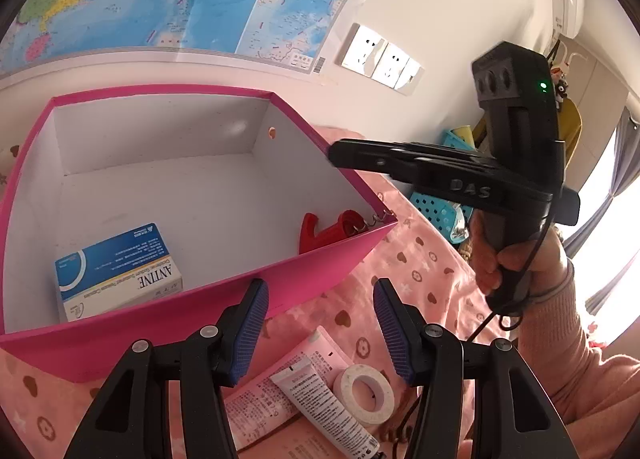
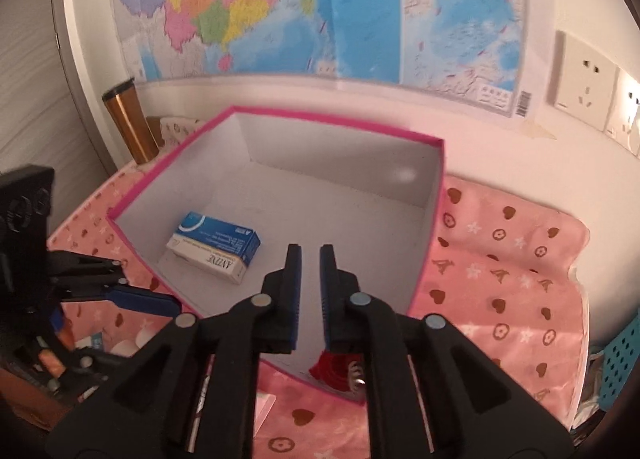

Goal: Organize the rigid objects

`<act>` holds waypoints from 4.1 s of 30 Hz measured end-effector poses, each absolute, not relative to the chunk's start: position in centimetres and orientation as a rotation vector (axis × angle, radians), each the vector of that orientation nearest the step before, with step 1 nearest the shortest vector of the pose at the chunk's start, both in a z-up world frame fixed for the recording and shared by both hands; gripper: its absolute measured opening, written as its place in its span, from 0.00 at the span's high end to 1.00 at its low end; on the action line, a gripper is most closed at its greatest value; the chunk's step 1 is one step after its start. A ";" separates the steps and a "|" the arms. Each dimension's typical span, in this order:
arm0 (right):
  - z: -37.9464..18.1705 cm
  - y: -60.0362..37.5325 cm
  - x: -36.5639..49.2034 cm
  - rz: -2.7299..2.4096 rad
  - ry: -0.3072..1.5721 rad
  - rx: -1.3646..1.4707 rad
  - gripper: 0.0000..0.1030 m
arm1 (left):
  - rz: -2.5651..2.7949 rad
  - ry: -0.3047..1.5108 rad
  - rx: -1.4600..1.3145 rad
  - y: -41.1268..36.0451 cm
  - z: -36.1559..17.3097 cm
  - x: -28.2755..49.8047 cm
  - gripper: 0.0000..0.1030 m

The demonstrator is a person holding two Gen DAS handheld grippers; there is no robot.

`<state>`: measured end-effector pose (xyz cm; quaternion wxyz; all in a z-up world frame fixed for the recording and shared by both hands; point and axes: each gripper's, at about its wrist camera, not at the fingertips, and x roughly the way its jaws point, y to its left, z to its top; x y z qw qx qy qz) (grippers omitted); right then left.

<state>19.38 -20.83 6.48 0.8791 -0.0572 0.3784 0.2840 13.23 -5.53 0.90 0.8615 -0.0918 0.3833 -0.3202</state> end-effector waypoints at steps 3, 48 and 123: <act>6.7 -21.6 19.1 0.577 0.784 -0.113 0.87 | -0.676 0.803 -0.191 -5.7 0.8 13.2 0.46; -4.3 -26.6 6.2 0.359 1.013 0.143 0.45 | -0.951 1.020 -0.050 -15.0 -5.7 3.5 0.44; -5.1 -25.7 11.5 0.484 1.042 -0.047 0.69 | -0.809 0.998 -0.035 -15.6 -3.9 8.5 0.54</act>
